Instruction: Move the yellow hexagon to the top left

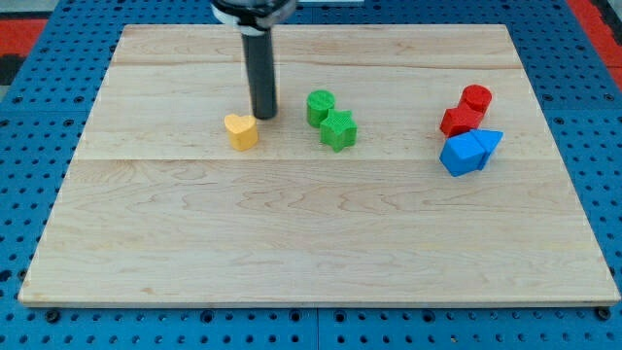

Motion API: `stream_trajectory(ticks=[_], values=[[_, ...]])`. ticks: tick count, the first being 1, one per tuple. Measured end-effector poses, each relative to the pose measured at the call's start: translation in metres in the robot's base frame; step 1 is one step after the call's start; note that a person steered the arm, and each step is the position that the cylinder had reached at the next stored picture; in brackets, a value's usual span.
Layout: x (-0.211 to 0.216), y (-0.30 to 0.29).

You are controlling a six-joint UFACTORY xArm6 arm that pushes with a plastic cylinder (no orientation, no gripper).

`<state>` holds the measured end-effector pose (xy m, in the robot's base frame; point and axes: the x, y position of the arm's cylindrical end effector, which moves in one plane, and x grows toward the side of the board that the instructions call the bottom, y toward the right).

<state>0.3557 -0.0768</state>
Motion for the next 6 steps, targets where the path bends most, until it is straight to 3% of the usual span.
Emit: stream_trajectory(ticks=[1, 2, 3, 4, 5, 6], values=[[-0.037, -0.008], [-0.055, 0.040], [-0.071, 0.010], [-0.071, -0.061], [-0.073, -0.065], [-0.072, 0.001]])
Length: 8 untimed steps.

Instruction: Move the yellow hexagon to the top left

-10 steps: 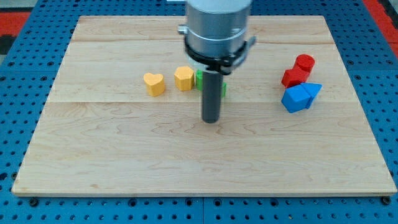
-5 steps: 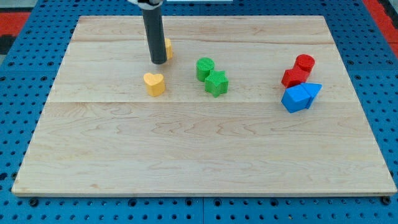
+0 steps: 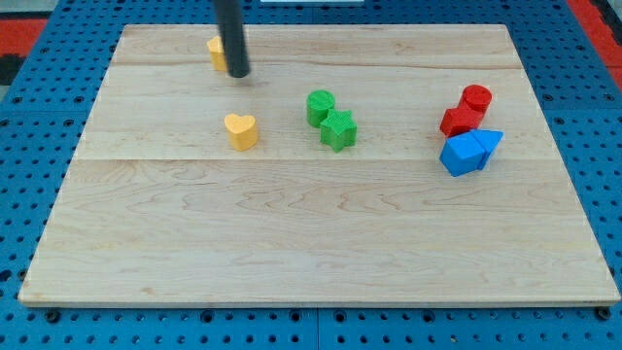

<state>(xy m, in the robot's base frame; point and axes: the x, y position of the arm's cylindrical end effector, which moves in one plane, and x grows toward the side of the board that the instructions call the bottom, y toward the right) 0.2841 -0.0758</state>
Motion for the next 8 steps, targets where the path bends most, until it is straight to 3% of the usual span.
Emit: stream_trajectory(ticks=[1, 2, 3, 4, 6, 8], values=[[-0.041, -0.011], [-0.046, -0.055], [-0.041, -0.013], [-0.021, -0.020], [-0.021, -0.109], [-0.022, -0.114]])
